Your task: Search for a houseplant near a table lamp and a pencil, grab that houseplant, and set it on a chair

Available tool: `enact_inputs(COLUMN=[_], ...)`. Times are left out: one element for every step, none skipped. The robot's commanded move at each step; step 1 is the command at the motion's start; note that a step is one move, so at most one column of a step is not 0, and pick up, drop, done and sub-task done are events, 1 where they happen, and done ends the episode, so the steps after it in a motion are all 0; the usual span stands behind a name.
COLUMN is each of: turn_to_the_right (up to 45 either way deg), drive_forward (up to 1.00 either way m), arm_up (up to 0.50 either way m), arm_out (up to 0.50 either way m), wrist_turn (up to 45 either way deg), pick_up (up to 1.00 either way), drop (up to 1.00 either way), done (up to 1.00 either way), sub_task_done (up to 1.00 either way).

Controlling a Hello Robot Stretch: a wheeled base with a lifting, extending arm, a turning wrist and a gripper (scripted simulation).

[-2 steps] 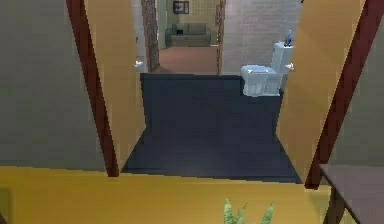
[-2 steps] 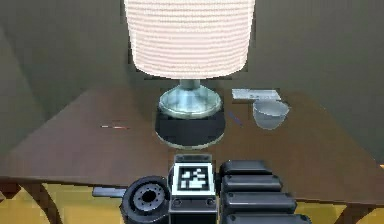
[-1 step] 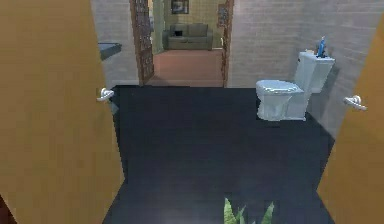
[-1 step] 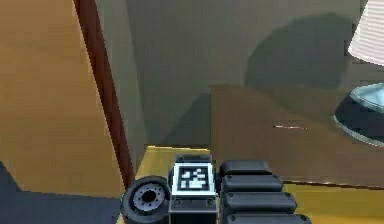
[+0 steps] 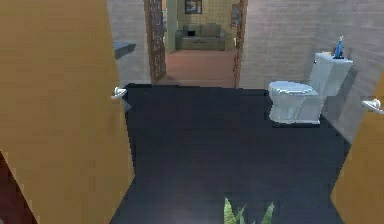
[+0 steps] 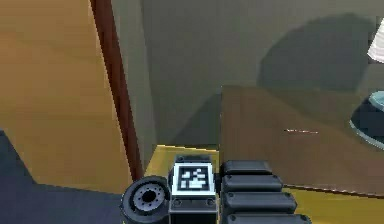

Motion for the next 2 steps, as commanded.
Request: enact_inputs(turn_to_the_right=[0.0, -9.0], drive_forward=[1.00, 0.00], arm_up=[0.00, 0.00], arm_out=[0.00, 0.00], wrist_turn=[0.0, 0.0], pick_up=[0.00, 0.00], drop=[0.00, 0.00], done=[0.00, 0.00], sub_task_done=[0.00, 0.00])
